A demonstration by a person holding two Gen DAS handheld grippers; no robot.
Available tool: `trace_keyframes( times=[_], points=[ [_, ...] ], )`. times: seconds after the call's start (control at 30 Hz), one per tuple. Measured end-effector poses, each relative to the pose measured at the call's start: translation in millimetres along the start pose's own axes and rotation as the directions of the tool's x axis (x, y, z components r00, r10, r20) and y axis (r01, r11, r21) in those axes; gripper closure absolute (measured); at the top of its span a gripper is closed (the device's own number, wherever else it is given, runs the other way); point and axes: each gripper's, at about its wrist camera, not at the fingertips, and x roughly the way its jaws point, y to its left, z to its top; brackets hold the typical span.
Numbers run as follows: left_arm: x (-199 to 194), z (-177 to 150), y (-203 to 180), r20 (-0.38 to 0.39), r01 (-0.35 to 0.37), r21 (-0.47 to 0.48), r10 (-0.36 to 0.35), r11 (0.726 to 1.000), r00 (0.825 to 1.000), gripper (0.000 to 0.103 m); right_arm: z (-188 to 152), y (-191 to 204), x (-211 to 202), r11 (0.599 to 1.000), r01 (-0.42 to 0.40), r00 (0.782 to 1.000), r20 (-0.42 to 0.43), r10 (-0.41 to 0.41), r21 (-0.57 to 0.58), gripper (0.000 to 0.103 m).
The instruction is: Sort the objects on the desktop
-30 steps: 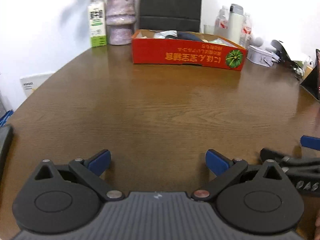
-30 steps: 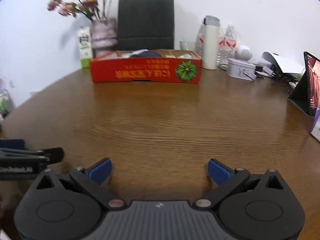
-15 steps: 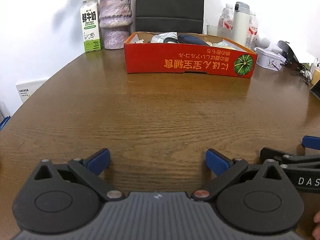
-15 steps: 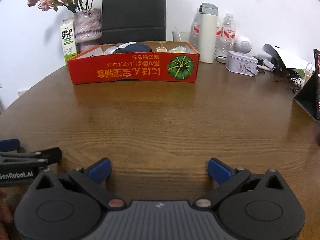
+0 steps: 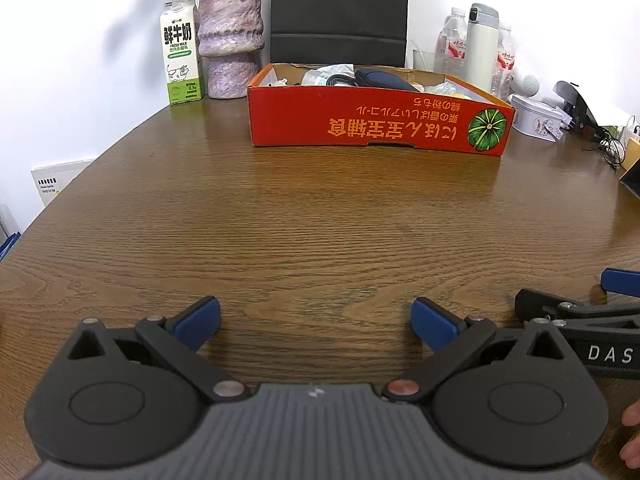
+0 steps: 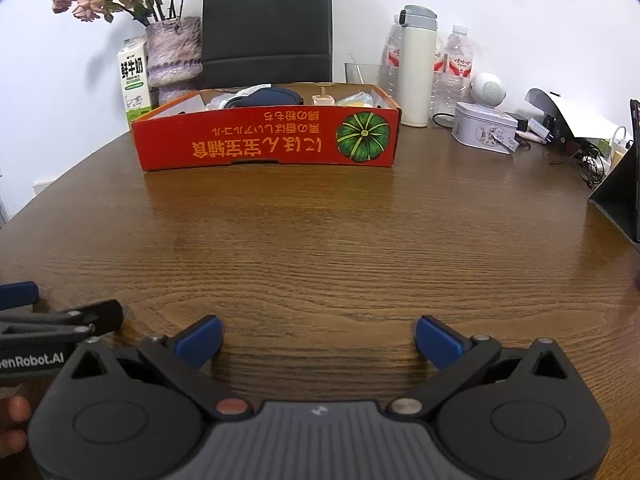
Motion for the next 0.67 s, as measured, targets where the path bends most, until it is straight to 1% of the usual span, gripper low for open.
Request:
trace_keyframes(
  times=[0.67],
  points=[
    [1.4, 0.8, 0.7, 0.0, -0.005, -0.008, 0.005, 1.0, 1.0, 0.0, 1.1, 1.8, 1.6, 1.0, -0.003, 1.0, -0.001, 0.003, -0.003, 0.0]
  ],
)
